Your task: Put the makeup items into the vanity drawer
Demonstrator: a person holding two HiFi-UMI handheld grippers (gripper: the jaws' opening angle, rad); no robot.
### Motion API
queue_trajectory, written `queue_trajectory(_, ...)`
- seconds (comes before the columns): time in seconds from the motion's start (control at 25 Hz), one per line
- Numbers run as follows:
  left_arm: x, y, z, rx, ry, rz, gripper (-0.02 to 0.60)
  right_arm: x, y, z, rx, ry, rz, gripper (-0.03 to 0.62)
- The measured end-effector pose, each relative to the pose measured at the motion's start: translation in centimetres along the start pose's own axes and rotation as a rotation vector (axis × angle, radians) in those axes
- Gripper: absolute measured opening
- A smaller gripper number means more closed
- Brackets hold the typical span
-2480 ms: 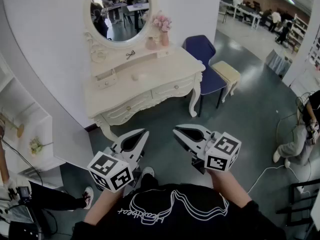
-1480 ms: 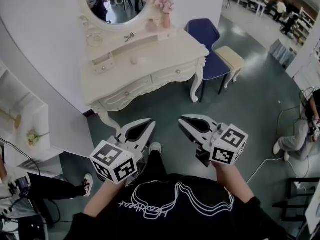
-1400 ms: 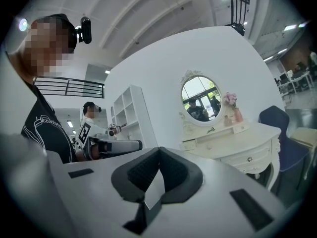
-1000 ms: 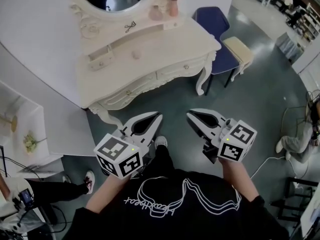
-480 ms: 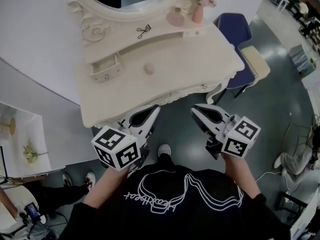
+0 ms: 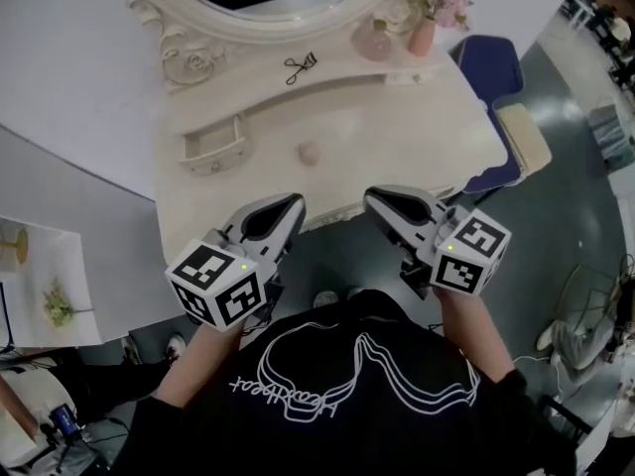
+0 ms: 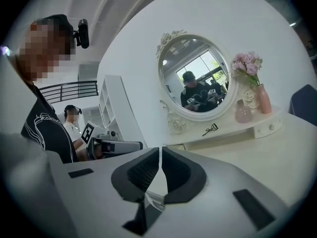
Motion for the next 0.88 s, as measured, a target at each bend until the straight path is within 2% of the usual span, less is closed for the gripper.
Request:
queue_trajectory(0.16, 0.1, 1.4, 2.1, 0.054, -0.018, 0.002, 0.005, 0.3, 2.2, -2.7, 0.043, 0.005, 0.03, 0.028)
queue_trajectory(0.44, 1.1, 4.1, 5.6, 0.188, -0.063, 0.003, 0.005, 0.5, 6.8, -8.4, 0.167, 0.043, 0.125, 0.086)
queue_trajectory(0.88, 1.2, 6.7, 9.4, 0.359, -0.128, 0.002, 0.005, -3.3, 13.2, -14.9, 0.306, 0.018, 0.377, 0.213)
Point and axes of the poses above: the fingertips, and each gripper's own axes: y forward along the fingers, z to its left, x out of its top, the point moved 5 cm from there along -y, backward along the fingers, and after that the axes turned 6 degrees about -z, right-handed, at the moved point
